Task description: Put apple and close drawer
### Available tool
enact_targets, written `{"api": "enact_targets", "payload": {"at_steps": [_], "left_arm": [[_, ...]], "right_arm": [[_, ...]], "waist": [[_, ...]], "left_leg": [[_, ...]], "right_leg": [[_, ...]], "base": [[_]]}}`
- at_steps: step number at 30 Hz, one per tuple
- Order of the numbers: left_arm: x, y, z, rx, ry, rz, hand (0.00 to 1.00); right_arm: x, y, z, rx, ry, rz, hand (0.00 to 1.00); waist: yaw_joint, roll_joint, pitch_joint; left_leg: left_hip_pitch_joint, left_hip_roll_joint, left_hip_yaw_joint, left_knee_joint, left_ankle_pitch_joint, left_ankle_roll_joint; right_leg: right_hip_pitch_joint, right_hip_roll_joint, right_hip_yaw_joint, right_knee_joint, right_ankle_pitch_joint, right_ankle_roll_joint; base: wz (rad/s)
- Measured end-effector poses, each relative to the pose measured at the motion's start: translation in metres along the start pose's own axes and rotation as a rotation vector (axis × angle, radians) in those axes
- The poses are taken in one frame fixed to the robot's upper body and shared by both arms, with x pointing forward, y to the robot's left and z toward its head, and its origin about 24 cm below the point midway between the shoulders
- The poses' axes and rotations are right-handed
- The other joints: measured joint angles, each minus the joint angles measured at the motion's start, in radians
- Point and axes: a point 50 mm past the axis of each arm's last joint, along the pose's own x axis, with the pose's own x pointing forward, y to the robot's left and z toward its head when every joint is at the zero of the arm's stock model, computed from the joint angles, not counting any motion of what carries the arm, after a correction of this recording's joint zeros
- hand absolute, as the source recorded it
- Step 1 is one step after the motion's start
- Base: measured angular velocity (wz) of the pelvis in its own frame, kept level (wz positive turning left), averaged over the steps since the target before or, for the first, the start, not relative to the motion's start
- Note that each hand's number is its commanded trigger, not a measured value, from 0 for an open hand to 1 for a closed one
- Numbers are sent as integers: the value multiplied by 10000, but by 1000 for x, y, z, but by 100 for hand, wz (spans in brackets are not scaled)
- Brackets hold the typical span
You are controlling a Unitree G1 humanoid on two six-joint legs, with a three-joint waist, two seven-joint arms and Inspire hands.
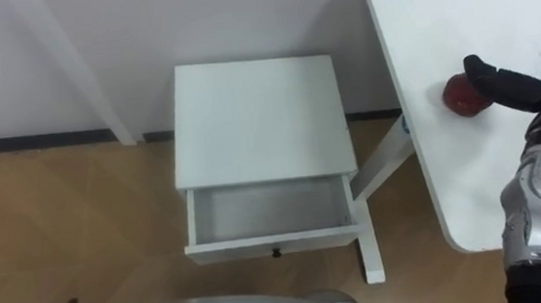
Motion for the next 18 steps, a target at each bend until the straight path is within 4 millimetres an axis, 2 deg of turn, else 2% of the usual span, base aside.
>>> {"api": "enact_targets", "payload": {"at_steps": [5,13,15,18], "left_arm": [[0,-1,-2,16,62,-26,0],[0,1,-3,-48,111,65,0],[0,1,-3,-49,119,68,0],[-1,1,-7,-57,226,76,0]], "right_arm": [[4,8,4,-380,-126,734,0],[7,7,-12,-878,599,1233,0],[7,3,-17,-1137,840,1338,0],[7,0,-23,-1372,1229,1508,0]], "waist": [[36,-107,5],[198,-114,-14],[235,-96,-27],[240,-56,-94]], "left_leg": [[1,0,18,39,0,0],[-16,-1,-78,80,0,1],[-22,-2,-91,84,0,1],[-19,-1,-93,78,0,0]], "right_leg": [[15,-2,-8,0,6,-9],[32,-16,-148,1,19,-9],[35,-23,-184,1,19,-9],[36,-38,-205,3,19,-9]], "base": [[0],[1],[0],[0]]}}
